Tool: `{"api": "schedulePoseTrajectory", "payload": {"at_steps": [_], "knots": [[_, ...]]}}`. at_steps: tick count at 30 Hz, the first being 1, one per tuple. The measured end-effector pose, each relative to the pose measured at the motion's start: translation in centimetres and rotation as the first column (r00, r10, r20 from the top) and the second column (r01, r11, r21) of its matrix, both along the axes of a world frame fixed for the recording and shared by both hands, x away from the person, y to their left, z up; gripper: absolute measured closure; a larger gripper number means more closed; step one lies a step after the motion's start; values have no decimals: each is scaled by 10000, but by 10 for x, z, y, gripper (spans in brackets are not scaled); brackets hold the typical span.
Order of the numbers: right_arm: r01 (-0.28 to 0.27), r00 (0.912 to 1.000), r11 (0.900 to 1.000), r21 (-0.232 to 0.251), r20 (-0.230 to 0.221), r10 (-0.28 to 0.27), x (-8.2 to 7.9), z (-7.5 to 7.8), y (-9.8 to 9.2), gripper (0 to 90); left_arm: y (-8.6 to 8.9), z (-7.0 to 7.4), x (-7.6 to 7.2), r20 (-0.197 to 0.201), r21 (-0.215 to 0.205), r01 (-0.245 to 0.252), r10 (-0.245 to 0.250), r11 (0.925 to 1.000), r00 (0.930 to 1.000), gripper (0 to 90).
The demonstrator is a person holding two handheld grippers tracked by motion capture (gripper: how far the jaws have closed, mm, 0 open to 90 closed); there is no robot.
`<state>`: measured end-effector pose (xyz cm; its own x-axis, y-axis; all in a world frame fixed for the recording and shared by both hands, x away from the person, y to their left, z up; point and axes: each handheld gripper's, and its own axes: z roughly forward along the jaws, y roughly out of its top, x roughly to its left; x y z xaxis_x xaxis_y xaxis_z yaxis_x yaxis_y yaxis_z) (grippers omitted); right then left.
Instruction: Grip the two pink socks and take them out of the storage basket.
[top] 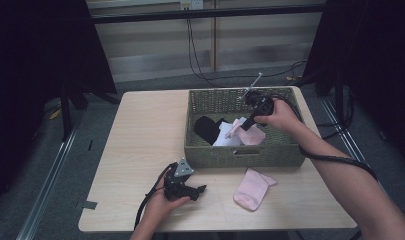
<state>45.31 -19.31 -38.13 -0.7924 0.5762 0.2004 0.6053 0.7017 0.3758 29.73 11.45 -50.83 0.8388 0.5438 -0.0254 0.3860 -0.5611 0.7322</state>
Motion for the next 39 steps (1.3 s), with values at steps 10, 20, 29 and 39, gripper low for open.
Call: {"api": "schedulePoseTrajectory", "payload": {"at_steps": [10,20,29,39], "knots": [[-388,9990,9992,-122,211,390,-14,32,-6,877,0,0,0,1,11,-9,9,10000,10000,185],[-581,9977,9981,-181,325,587,-23,56,-14,876,0,0,0,6,24,-23,23,10000,10000,185],[-895,9949,9959,-93,459,899,-33,75,-19,876,0,0,0,5,29,-22,22,10000,10000,185],[-1330,9896,9910,180,568,1318,-53,85,-20,875,0,0,0,7,34,-18,18,10000,10000,185]]}}
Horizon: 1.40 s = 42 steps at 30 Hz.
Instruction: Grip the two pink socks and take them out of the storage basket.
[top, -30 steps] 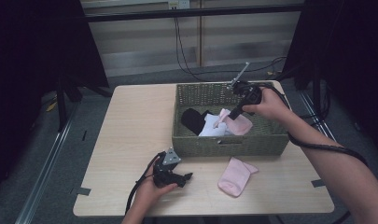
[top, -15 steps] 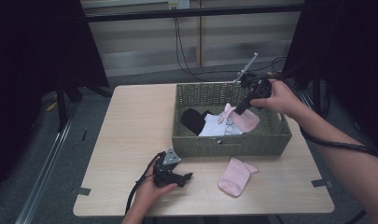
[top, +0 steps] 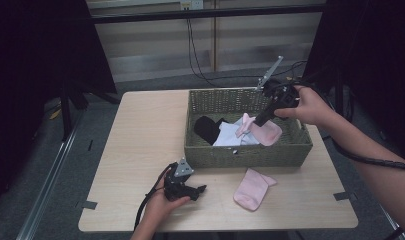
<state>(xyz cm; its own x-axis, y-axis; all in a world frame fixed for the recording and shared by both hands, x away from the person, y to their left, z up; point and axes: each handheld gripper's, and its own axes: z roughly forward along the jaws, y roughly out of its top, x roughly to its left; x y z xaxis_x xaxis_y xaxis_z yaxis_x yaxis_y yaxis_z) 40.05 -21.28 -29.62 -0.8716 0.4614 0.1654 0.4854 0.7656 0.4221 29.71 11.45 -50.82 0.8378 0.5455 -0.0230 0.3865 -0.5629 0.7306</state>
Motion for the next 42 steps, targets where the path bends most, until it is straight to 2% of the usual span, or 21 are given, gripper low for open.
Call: {"api": "schedulePoseTrajectory", "payload": {"at_steps": [14,23,35,42], "knots": [[-375,9991,9985,408,214,367,-25,8,-7,875,0,0,0,2,0,0,0,10000,10000,185],[-762,9970,9963,393,170,756,-40,4,-6,874,0,0,0,-1,-5,0,0,10000,10000,185],[-1127,9936,9918,599,92,1124,-61,-9,-1,872,0,0,0,17,-26,-14,14,10000,10000,185],[-1373,9905,9890,551,29,1374,-69,-17,5,870,0,0,0,-16,-65,-29,29,10000,10000,185]]}}
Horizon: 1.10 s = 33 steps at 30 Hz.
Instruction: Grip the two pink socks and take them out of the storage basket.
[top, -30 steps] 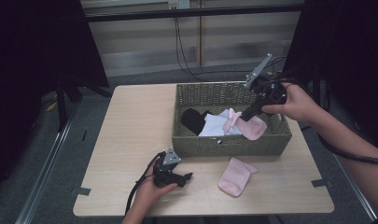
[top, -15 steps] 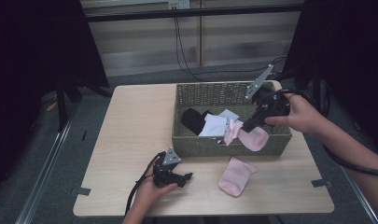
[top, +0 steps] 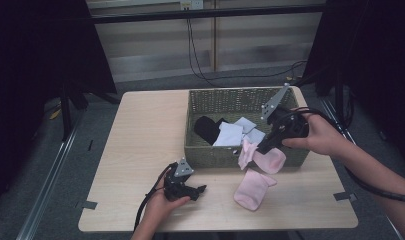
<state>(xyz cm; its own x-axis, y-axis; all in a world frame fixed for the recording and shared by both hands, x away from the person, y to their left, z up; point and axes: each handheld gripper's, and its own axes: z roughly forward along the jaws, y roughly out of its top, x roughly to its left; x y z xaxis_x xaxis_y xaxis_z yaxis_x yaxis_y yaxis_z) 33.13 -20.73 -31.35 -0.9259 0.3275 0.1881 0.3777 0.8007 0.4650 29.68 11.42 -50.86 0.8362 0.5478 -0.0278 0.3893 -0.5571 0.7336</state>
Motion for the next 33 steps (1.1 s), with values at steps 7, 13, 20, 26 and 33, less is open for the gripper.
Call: {"api": "schedulePoseTrajectory", "payload": {"at_steps": [7,13,20,26,33], "knots": [[-161,9997,9999,-36,-161,160,-3,-17,6,855,0,0,0,-10,4,-3,3,10000,10000,185],[-163,9994,9999,42,-317,164,-6,-29,11,727,1,0,0,2,90,64,-64,9999,10000,185],[-77,9998,9997,216,-198,82,-10,-30,8,628,0,0,0,3,94,62,-62,9999,10000,185],[18,10000,9997,259,-4,-18,-14,-39,-1,558,0,0,0,6,94,67,-67,9999,10000,185],[450,9989,9974,563,120,-457,-18,-54,-16,504,0,0,0,7,97,66,-66,9999,10000,185]]}}
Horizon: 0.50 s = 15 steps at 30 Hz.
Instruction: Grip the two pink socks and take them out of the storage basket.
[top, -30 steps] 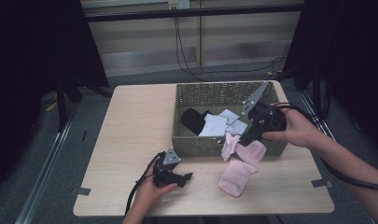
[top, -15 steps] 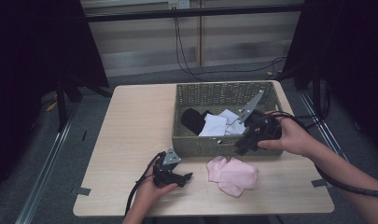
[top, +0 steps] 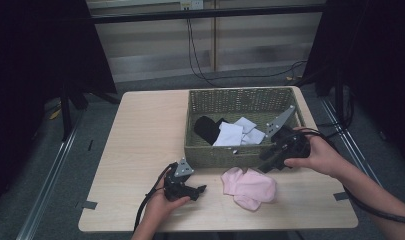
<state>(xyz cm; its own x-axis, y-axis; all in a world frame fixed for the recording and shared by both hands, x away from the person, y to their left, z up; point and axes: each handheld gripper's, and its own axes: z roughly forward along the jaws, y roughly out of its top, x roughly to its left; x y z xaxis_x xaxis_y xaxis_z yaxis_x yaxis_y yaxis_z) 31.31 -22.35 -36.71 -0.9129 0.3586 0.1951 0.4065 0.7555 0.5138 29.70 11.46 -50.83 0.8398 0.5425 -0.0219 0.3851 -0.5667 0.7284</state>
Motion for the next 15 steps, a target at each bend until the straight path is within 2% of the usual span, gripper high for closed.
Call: {"api": "schedulePoseTrajectory", "payload": {"at_steps": [6,9,12,15], "knots": [[143,9995,9997,-180,276,-138,-8,-15,-9,456,0,0,0,1,3,0,0,10000,10000,185],[241,9995,9997,-106,195,-239,-11,-24,-12,440,0,0,0,3,7,6,-6,10000,10000,185],[399,9987,9989,-237,329,-391,-14,-32,-15,421,0,0,0,5,11,4,-4,10000,10000,185],[435,9985,9990,-129,343,-430,-17,-42,-17,403,0,0,0,5,8,5,-5,10000,10000,185]]}}
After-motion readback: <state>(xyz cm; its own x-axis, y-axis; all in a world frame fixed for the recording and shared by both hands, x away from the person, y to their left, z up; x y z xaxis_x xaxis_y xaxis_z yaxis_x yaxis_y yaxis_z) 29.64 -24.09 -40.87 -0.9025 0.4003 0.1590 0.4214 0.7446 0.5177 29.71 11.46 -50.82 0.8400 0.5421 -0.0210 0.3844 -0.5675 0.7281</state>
